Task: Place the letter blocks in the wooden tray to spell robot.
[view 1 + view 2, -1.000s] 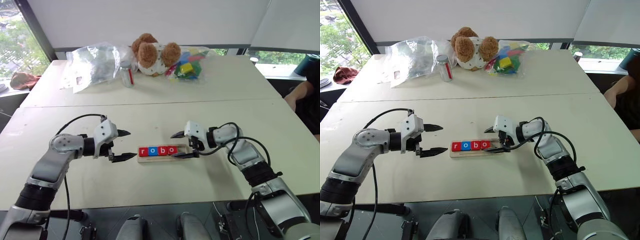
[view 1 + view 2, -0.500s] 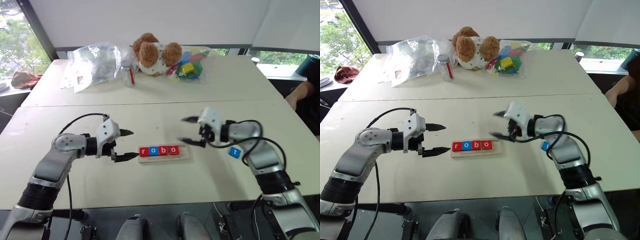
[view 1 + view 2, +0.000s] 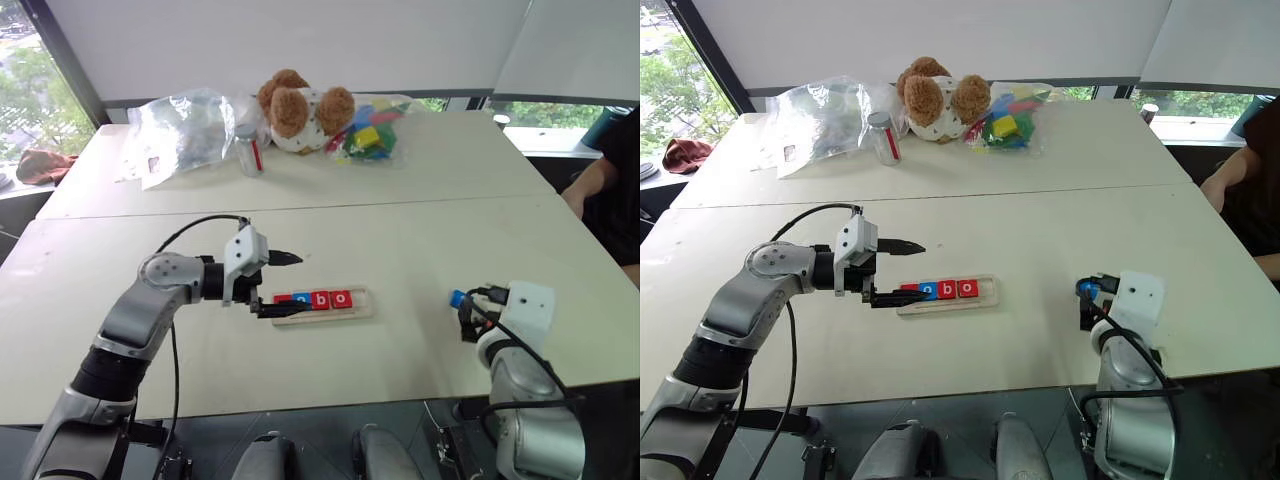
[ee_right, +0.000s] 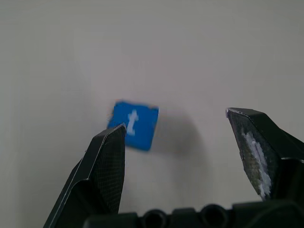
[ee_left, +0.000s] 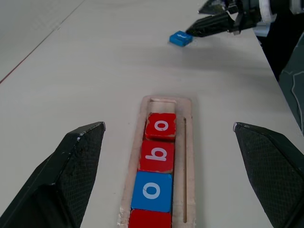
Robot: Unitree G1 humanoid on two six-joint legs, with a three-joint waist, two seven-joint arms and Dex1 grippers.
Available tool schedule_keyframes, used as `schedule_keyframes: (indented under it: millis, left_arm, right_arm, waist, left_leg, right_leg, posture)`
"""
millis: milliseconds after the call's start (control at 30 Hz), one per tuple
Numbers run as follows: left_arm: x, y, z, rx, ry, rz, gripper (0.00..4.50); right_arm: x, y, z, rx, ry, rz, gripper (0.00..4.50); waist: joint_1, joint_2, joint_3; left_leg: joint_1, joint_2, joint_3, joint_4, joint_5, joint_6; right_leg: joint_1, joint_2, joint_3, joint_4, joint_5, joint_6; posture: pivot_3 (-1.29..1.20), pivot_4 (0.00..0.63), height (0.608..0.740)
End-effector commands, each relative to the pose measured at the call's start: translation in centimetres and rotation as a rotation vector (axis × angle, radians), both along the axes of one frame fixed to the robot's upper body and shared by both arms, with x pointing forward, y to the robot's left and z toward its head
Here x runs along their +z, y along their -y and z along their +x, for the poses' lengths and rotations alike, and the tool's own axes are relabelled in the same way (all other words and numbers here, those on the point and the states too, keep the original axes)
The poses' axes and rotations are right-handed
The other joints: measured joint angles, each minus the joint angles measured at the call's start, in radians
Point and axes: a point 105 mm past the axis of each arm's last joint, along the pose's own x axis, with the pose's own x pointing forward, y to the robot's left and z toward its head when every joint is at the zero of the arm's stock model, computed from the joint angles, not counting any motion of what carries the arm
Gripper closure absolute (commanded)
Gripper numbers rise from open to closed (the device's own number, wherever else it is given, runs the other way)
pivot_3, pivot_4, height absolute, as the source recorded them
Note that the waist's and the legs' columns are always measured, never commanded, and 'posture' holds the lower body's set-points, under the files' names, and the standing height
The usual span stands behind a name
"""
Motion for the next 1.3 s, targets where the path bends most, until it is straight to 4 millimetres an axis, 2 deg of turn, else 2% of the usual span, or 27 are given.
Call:
schedule_keyframes:
  millis: [33, 133, 333, 533, 700, 800, 833, 900, 933, 1033, 1133, 1233, 1300]
  left_arm:
    - [0.6, 0.1, 0.1, -0.007, 0.039, -0.001, 0.0]
    - [0.4, -0.2, 0.0, 0.004, 0.037, 0.001, 0.0]
    - [0.2, -0.5, -0.3, 0.024, 0.036, 0.005, 0.0]
    - [-0.4, -0.8, -0.2, 0.042, 0.031, 0.017, 0.0]
    - [-0.4, -0.9, -0.1, 0.052, 0.036, 0.018, 0.0]
    - [-0.3, -1.1, 0.0, 0.059, 0.037, 0.018, 0.0]
    - [-0.3, -1.1, 0.0, 0.061, 0.038, 0.018, 0.0]
    - [-0.3, -1.2, 0.2, 0.064, 0.039, 0.019, 0.0]
    - [-0.3, -1.2, 0.3, 0.066, 0.039, 0.019, 0.0]
    - [-0.2, -1.3, 0.6, 0.07, 0.046, 0.018, 0.0]
    - [-0.1, -1.4, 0.8, 0.071, 0.054, 0.021, 0.0]
    - [-0.1, -1.6, 1.0, 0.075, 0.062, 0.029, 0.0]
    - [-0.1, -1.7, 1.1, 0.079, 0.068, 0.032, 0.0]
  right_arm:
    - [-0.1, -0.7, 0.5, 0.003, 0.027, 0.168, 0.9]
    - [0.0, -1.4, 0.9, 0.02, 0.036, 0.23, 0.9]
    - [-0.1, -1.5, 1.6, 0.028, 0.025, 0.236, 0.9]
    - [0.1, -1.9, 3.6, 0.04, 0.034, 0.259, 0.9]
    - [-0.8, -1.8, 3.5, 0.031, -0.016, 0.25, 0.9]
    - [-1.2, -1.6, 3.3, 0.02, -0.034, 0.238, 1.65]
    - [-1.2, -1.5, 3.3, 0.02, -0.038, 0.233, 2.02]
    - [-1.2, -1.6, 3.3, 0.024, -0.045, 0.227, 3.15]
    - [-1.2, -1.6, 3.4, 0.025, -0.045, 0.225, 3.35]
    - [-0.3, -1.6, 4.0, 0.064, -0.008, 0.184, 3.35]
    - [1.5, -3.2, 5.3, 0.231, 0.058, 0.11, 3.35]
    - [1.6, -5.3, 6.1, 0.378, 0.052, 0.097, 3.35]
    - [1.4, -6.0, 6.4, 0.416, 0.046, 0.098, 3.35]
  waist:
    - [0.001, 0.0, 0.0]
    - [0.004, 0.0, 0.0]
    - [0.0, 0.0, 0.0]
    - [-0.001, 0.0, 0.0]
    - [-0.001, 0.0, 0.0]
    - [-0.001, 0.0, 0.0]
    - [-0.001, 0.0, 0.0]
    - [-0.003, 0.0, 0.0]
    - [-0.004, 0.0, 0.0]
    - [-0.004, -0.001, 0.0]
    - [-0.004, 0.0, 0.0]
    - [-0.004, 0.0, 0.0]
    - [-0.003, 0.0, 0.0]
  left_leg:
    - [0.0, 0.0, 0.0, 0.0, 0.0, 0.0]
    - [0.0, -0.001, -0.001, 0.0, 0.0, 0.0]
    - [0.0, 0.0, -0.001, 0.0, 0.0, 0.0]
    - [0.0, 0.0, -0.001, 0.001, 0.0, 0.0]
    - [0.0, 0.0, -0.001, 0.0, 0.0, 0.0]
    - [0.0, 0.0, -0.001, 0.0, 0.0, 0.0]
    - [0.0, 0.0, -0.001, 0.0, 0.0, 0.0]
    - [0.0, 0.0, -0.001, 0.0, 0.0, 0.0]
    - [0.0, 0.0, -0.001, 0.0, 0.0, 0.0]
    - [0.0, 0.001, -0.001, 0.0, 0.0, 0.0]
    - [0.0, 0.0, 0.0, 0.0, 0.0, 0.0]
    - [0.0, 0.0, 0.0, 0.0, 0.0, 0.0]
    - [0.0, 0.001, -0.001, -0.001, 0.0, 0.0]
  right_leg:
    - [0.0, 0.0, 0.0, 0.0, 0.0, 0.0]
    - [0.001, 0.0, -0.001, -0.001, 0.0, 0.0]
    - [0.001, 0.0, -0.001, -0.001, 0.0, 0.0]
    - [0.001, 0.0, -0.001, -0.001, 0.0, 0.0]
    - [0.001, 0.0, -0.001, -0.001, 0.0, 0.0]
    - [0.001, 0.0, -0.001, -0.001, 0.0, 0.0]
    - [0.001, 0.0, -0.001, -0.001, 0.0, 0.0]
    - [0.001, 0.0, -0.001, -0.001, 0.0, 0.0]
    - [0.001, 0.0, -0.001, -0.001, 0.0, 0.0]
    - [0.001, 0.0, -0.001, -0.001, 0.0, 0.0]
    - [0.001, 0.0, -0.001, -0.001, 0.0, 0.0]
    - [0.001, 0.0, -0.001, -0.001, 0.0, 0.0]
    - [0.001, 0.001, -0.002, -0.001, 0.0, 0.0]
  posture:
    - [0.0, 0.15, 0.74]
    - [0.0, 0.15, 0.74]
    - [0.0, 0.15, 0.74]
    - [0.0, 0.15, 0.74]
    - [0.0, 0.15, 0.74]
    - [0.0, 0.15, 0.74]
    - [0.0, 0.15, 0.74]
    - [0.0, 0.15, 0.74]
    - [0.0, 0.15, 0.74]
    - [0.0, 0.15, 0.74]
    - [0.0, 0.15, 0.74]
    - [0.0, 0.15, 0.74]
    - [0.0, 0.15, 0.74]
